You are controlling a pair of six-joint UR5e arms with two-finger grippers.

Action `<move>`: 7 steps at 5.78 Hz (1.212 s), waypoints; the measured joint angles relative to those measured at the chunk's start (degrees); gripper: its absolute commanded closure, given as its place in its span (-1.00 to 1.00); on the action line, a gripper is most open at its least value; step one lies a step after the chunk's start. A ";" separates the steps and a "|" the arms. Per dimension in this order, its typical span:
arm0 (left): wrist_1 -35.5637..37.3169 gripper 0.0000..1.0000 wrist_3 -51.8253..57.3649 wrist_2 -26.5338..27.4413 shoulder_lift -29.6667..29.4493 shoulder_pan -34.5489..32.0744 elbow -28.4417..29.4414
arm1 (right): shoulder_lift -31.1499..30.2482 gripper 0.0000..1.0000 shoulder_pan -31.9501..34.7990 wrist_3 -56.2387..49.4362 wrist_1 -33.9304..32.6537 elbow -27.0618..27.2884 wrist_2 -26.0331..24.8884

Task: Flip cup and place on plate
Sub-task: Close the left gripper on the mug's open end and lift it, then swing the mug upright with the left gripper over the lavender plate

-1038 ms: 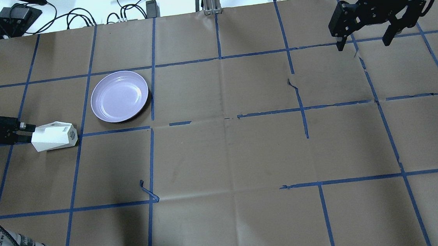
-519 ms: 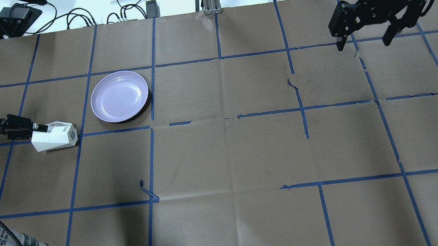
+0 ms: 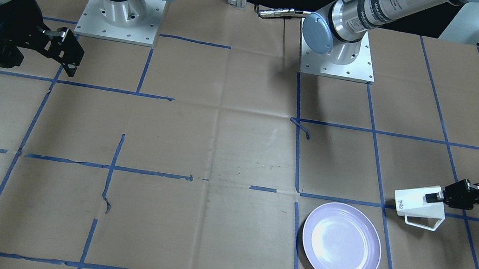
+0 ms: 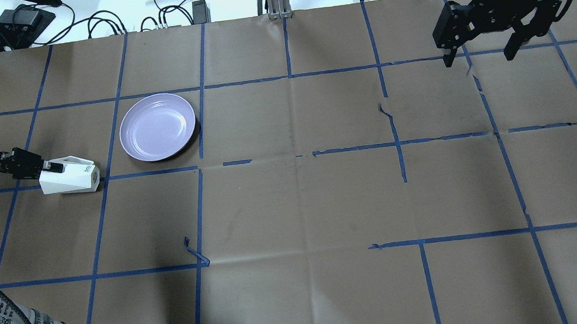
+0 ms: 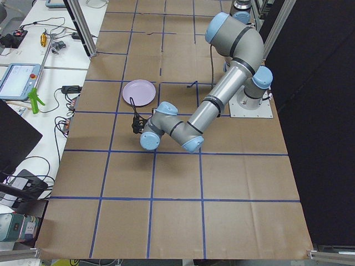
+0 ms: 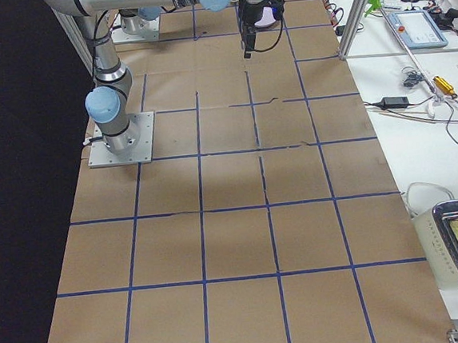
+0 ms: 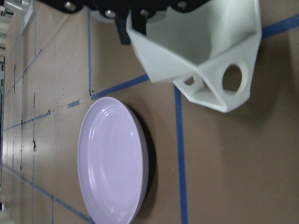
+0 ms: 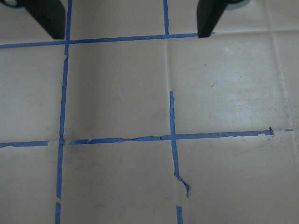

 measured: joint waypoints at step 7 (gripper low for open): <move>25.92 1.00 -26.37 21.36 10.48 -30.07 0.92 | 0.00 -1.00 0.00 0.00 0.00 0.00 0.00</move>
